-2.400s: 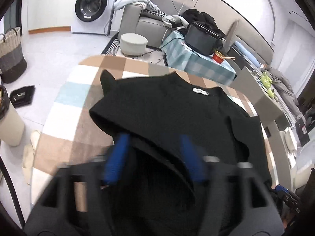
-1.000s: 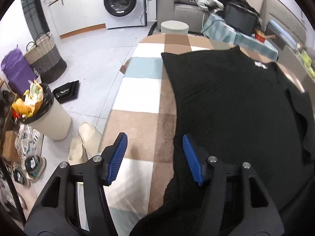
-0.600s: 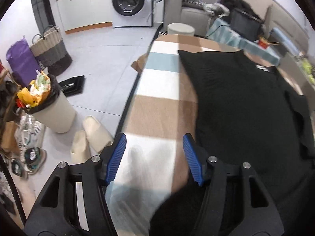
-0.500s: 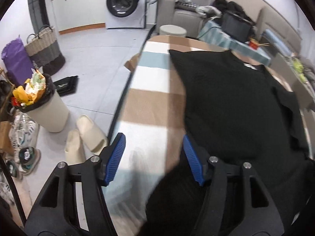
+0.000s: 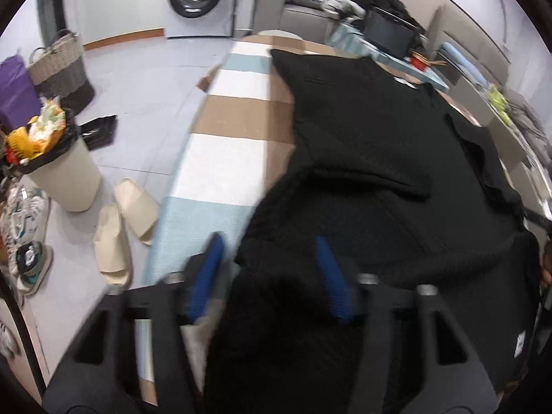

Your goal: Fold small clothes

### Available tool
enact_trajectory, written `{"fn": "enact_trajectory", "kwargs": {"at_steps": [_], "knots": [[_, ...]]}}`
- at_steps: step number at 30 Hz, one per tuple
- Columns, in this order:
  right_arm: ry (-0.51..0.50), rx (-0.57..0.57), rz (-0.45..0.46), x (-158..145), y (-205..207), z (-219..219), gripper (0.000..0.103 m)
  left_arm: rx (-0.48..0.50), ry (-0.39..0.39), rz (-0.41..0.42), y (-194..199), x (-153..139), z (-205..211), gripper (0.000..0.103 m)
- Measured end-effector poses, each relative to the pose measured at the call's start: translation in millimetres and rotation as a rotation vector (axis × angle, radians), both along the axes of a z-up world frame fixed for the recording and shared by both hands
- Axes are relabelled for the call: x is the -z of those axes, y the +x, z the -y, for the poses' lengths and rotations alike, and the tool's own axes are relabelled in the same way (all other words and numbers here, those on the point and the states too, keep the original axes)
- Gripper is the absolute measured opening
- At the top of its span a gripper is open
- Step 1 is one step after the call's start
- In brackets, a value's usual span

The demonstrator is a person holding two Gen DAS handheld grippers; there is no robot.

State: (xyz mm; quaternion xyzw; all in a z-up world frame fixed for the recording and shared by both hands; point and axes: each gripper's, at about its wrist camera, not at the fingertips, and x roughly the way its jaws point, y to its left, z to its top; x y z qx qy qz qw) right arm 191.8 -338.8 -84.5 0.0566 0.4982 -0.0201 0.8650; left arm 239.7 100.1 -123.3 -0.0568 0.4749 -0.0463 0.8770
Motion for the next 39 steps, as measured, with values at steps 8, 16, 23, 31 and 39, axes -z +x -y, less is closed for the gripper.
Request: {"fn": "enact_trajectory", "kwargs": {"at_steps": [8,16,23,31,39], "knots": [[0.001,0.146,0.016,-1,25,36,0.010,0.004,0.024,0.003,11,-4,17,0.035],[0.055,0.075,0.015,-15,-27,22,0.041,0.002,-0.001,-0.016,-13,-6,14,0.043],[0.082,0.048,0.014,-22,-96,9,0.044,-0.020,0.000,0.010,-55,-12,3,0.056],[0.123,0.060,0.048,-25,-166,5,0.067,-0.083,0.004,0.056,-112,-25,-19,0.080],[0.141,0.035,0.050,-24,-204,3,0.072,-0.088,0.005,0.036,-165,-16,-31,0.082]]}}
